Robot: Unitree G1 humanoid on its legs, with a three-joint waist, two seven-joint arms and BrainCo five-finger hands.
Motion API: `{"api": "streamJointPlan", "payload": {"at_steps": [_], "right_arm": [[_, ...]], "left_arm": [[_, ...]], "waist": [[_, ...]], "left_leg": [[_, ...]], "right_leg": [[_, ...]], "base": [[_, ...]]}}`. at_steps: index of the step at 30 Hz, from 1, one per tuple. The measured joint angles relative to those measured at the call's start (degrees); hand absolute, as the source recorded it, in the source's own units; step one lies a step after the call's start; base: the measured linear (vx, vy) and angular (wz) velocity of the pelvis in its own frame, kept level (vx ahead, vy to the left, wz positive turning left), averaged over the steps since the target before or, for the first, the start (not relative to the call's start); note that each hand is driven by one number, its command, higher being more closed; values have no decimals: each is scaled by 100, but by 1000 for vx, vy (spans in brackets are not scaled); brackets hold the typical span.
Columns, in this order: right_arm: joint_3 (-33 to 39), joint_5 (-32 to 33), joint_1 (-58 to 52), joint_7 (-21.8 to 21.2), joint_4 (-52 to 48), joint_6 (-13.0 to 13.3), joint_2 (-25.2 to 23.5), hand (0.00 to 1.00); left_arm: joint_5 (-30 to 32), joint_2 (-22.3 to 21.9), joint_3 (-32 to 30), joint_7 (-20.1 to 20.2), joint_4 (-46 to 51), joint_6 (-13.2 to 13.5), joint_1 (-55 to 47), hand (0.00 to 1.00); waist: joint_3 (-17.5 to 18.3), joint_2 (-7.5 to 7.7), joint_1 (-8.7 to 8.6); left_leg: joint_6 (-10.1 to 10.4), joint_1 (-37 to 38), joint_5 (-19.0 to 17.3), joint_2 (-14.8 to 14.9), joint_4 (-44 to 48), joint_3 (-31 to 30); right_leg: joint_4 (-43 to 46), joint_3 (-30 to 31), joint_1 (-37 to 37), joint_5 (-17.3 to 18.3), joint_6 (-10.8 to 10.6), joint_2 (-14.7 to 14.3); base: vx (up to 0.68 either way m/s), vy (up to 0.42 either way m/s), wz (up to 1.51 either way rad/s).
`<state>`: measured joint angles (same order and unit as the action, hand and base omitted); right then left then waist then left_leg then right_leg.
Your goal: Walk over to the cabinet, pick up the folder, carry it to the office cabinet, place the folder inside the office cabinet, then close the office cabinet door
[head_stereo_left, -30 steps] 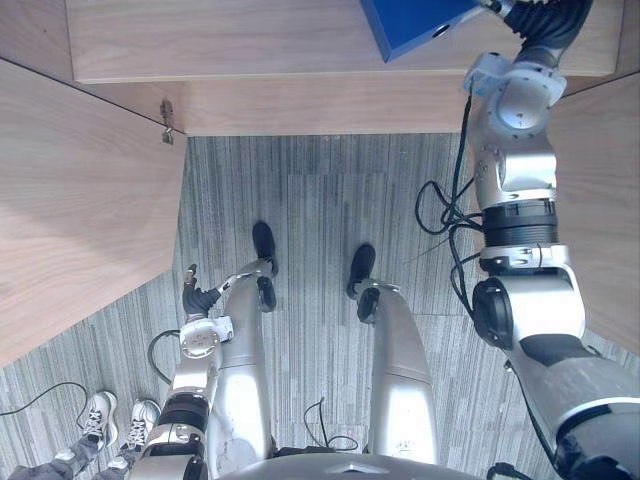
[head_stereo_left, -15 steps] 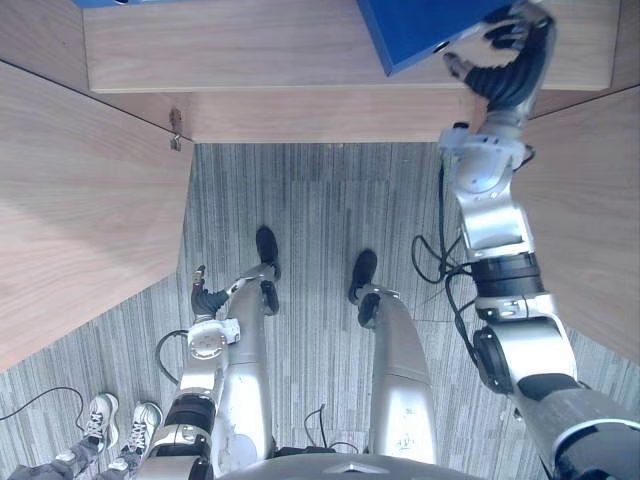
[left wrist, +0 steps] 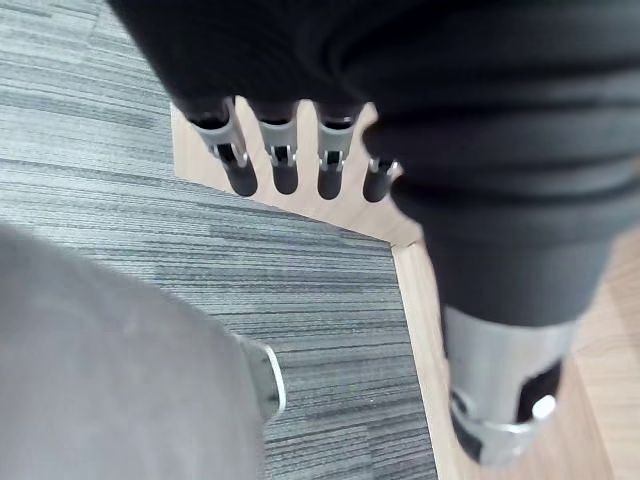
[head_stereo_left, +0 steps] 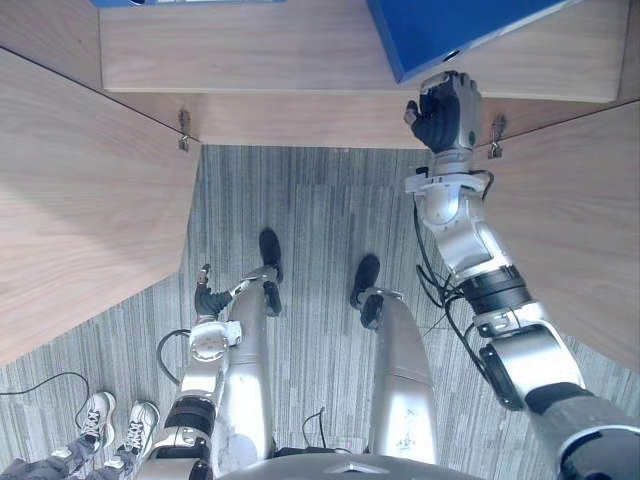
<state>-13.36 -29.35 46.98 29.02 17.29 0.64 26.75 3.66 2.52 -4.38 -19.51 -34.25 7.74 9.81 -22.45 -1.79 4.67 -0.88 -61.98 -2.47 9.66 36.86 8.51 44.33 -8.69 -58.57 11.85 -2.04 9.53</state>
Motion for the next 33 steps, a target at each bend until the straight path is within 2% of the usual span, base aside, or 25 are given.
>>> {"api": "streamJointPlan", "payload": {"at_steps": [4,16,19,27,33], "right_arm": [[-121,259,570,-15,535,73,380,100],[-181,1206,1472,10,1517,122,618,100],[-250,1302,1494,-6,1532,236,633,100],[-792,1439,2014,9,1769,307,841,100],[-1055,1516,2293,6,1747,318,957,100]], "left_arm": [[51,157,16,32,190,90,101,0],[35,357,34,30,376,211,271,0],[35,420,92,30,406,211,272,0],[-125,475,104,28,523,260,269,0],[-133,479,101,26,624,258,259,0]], "waist": [[-1,3,9],[-14,11,-13],[-19,12,-79],[-110,9,-179],[-183,20,-192]], "left_leg": [[-36,-482,-45,20,343,-100],[-37,-1062,5,36,520,-137],[-35,-1108,4,36,551,-182],[33,-1193,75,21,372,-147],[43,-1188,334,47,52,-127]], "right_leg": [[325,-15,-420,75,-1,26],[665,-12,-1047,158,7,65],[680,-49,-1054,159,8,69],[639,-234,-1194,175,-27,247],[500,-414,-1263,85,-33,311]], "base": [[2,-23,2],[0,-3,0],[0,0,0],[-30,-8,0],[-29,-12,-1]]}}
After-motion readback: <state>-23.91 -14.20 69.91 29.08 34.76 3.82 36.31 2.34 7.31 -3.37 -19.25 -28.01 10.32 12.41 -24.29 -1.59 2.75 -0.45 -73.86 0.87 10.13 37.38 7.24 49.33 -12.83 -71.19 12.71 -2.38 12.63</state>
